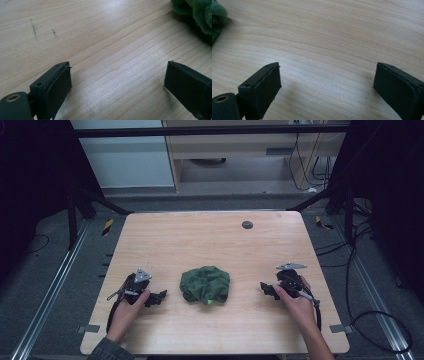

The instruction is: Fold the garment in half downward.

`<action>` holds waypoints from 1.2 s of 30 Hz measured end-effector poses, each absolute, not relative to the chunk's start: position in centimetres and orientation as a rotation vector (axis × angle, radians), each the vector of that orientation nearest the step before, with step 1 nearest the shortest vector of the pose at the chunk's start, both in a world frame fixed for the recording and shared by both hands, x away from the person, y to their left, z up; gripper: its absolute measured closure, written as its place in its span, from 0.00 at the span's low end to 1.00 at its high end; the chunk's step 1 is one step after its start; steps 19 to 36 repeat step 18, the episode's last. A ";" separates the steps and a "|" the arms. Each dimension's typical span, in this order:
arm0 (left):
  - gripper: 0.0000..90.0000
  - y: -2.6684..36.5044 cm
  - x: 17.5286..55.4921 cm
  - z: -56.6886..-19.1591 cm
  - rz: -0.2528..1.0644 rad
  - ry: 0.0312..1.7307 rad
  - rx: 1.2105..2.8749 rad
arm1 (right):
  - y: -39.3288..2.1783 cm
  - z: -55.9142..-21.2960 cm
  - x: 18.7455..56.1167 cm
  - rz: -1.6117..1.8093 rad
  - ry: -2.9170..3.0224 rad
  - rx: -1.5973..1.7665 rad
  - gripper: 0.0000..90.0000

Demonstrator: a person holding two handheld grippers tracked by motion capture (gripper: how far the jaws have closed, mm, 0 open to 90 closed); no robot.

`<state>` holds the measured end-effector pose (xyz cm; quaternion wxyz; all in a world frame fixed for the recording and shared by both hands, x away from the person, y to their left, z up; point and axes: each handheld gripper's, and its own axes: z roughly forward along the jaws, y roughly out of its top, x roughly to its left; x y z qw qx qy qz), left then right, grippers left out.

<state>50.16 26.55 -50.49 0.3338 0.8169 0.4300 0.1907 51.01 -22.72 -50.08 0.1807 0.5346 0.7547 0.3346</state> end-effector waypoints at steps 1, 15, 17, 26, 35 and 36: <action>0.07 26.6 50.3 -50.6 0.499 1.121 2.135 | -22.7 -50.1 51.0 0.946 2.128 1.523 0.09; 0.01 26.8 50.8 -50.8 0.506 1.131 2.123 | -21.3 -51.2 51.5 0.880 2.039 1.491 0.01; 0.00 26.8 50.8 -50.9 0.507 1.139 2.121 | -21.2 -51.2 51.5 0.866 2.026 1.500 0.00; 0.00 26.8 50.8 -50.9 0.507 1.140 2.121 | -21.2 -51.2 51.5 0.865 2.025 1.500 0.00; 0.00 26.8 50.8 -50.9 0.507 1.140 2.121 | -21.2 -51.2 51.5 0.865 2.025 1.500 0.00; 0.00 26.8 50.8 -50.9 0.507 1.140 2.121 | -21.2 -51.2 51.5 0.865 2.025 1.500 0.00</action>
